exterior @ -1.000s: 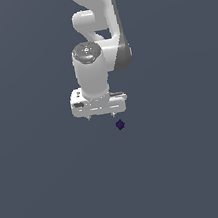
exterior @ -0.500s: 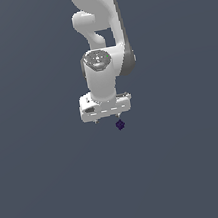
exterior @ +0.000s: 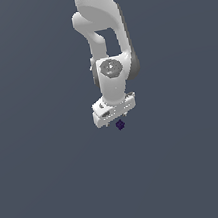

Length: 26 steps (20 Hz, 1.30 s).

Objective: Pick up the object and move it to a goal position.

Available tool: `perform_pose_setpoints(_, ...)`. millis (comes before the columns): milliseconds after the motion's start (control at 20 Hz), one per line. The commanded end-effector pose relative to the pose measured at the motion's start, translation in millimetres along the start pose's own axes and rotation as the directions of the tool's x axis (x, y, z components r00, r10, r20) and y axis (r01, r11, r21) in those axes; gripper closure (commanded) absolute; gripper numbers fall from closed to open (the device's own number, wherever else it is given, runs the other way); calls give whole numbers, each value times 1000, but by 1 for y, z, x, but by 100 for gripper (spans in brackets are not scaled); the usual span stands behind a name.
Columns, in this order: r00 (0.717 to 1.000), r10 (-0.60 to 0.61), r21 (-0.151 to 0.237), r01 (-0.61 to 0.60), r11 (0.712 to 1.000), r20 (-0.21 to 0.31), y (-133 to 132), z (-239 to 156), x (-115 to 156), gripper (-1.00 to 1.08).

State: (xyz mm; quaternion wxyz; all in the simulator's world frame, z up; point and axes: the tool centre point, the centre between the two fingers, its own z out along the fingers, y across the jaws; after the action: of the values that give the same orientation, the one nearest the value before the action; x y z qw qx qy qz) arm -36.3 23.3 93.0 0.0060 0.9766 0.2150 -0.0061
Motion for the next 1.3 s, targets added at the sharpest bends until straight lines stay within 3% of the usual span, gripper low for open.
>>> perform_pose_setpoints(0, 998, -57, 2, 57, 998, -6, -8, 8, 0, -92)
perform_pose_setpoints(400, 989, -146, 7, 146, 989, -15, -22, 20, -1, -92)
perform_pose_setpoints(750, 989, -145, 7, 145, 989, -15, -23, 26, -1, -92)
perform_pose_setpoints(1250, 989, -150, 7, 150, 989, -15, -24, 67, -1, -92)
